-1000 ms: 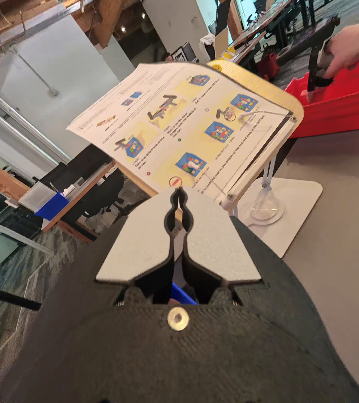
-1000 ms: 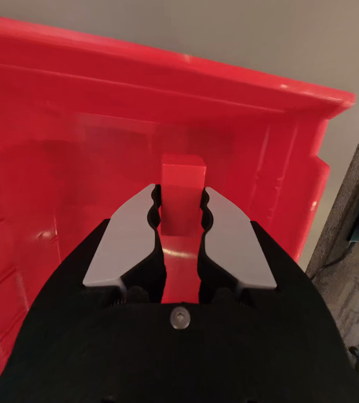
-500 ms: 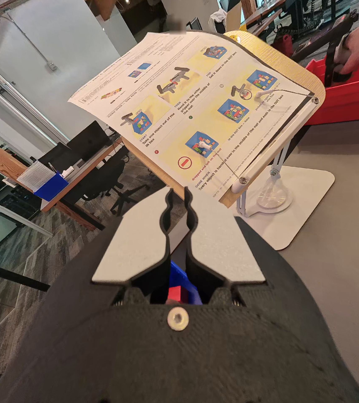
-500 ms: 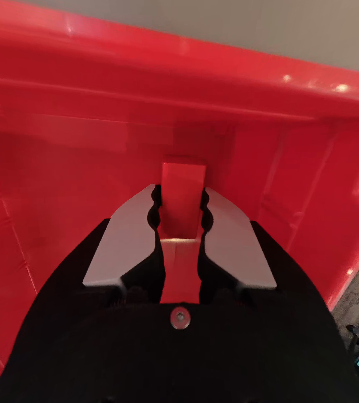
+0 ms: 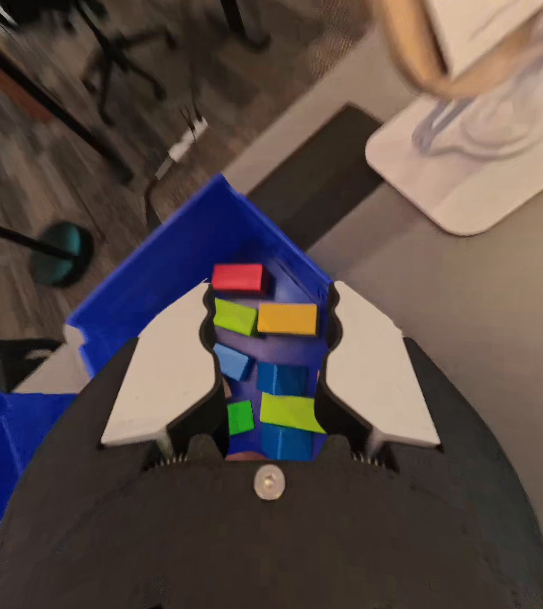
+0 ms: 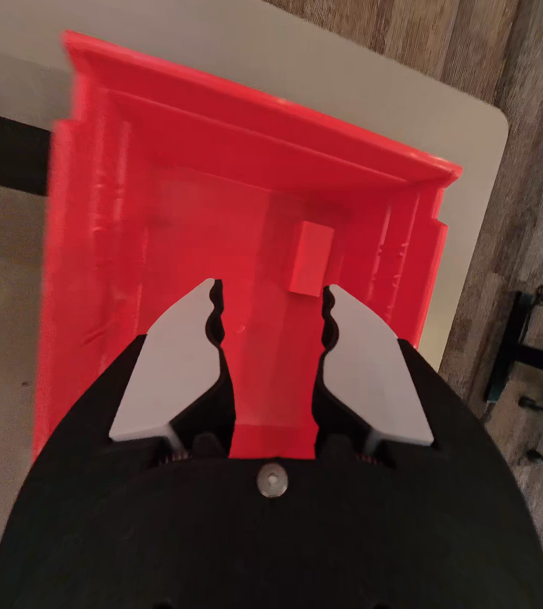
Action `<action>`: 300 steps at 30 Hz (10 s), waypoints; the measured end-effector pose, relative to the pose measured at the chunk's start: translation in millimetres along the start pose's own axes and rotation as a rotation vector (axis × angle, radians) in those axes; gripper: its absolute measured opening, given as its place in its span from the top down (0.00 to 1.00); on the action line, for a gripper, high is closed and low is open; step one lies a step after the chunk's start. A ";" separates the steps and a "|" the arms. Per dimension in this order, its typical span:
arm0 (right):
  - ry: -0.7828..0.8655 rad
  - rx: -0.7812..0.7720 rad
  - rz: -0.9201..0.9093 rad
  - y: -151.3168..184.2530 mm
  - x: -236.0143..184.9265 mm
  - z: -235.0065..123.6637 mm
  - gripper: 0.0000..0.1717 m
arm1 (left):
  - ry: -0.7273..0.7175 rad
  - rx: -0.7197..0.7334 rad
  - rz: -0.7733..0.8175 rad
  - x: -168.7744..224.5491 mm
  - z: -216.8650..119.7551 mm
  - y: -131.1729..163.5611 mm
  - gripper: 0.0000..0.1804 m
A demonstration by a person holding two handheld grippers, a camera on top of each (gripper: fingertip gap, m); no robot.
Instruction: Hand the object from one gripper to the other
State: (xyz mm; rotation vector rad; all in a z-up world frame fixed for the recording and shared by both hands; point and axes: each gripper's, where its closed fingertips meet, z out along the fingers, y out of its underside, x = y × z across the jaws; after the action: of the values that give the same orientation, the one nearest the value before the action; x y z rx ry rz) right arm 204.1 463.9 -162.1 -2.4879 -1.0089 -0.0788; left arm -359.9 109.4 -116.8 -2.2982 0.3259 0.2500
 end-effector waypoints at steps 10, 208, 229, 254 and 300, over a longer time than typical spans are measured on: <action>-0.023 0.104 -0.138 -2.7 -50.9 -39.2 0.70 | 0.191 -0.347 0.019 26.4 64.3 85.5 0.60; -1.021 1.259 -0.744 -64.2 -420.9 -304.3 0.50 | 0.813 1.044 0.108 185.7 -122.2 -185.1 0.60; -1.237 1.327 -0.561 -70.7 -431.0 -309.3 0.60 | 0.872 1.068 0.106 201.5 -123.5 -187.7 0.60; -0.258 0.223 -0.913 5.7 -78.6 -83.4 0.60 | 0.762 1.035 0.039 166.7 -120.8 -186.4 0.71; -0.386 -0.286 -1.140 12.7 -66.2 75.3 0.55 | 0.655 0.901 0.058 154.1 -83.9 -175.4 0.68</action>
State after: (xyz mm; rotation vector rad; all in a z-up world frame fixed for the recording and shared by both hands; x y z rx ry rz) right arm 155.8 445.4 -248.9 -1.8289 -2.5979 -0.0950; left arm -153.0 139.3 16.8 -1.4098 0.6689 -0.5434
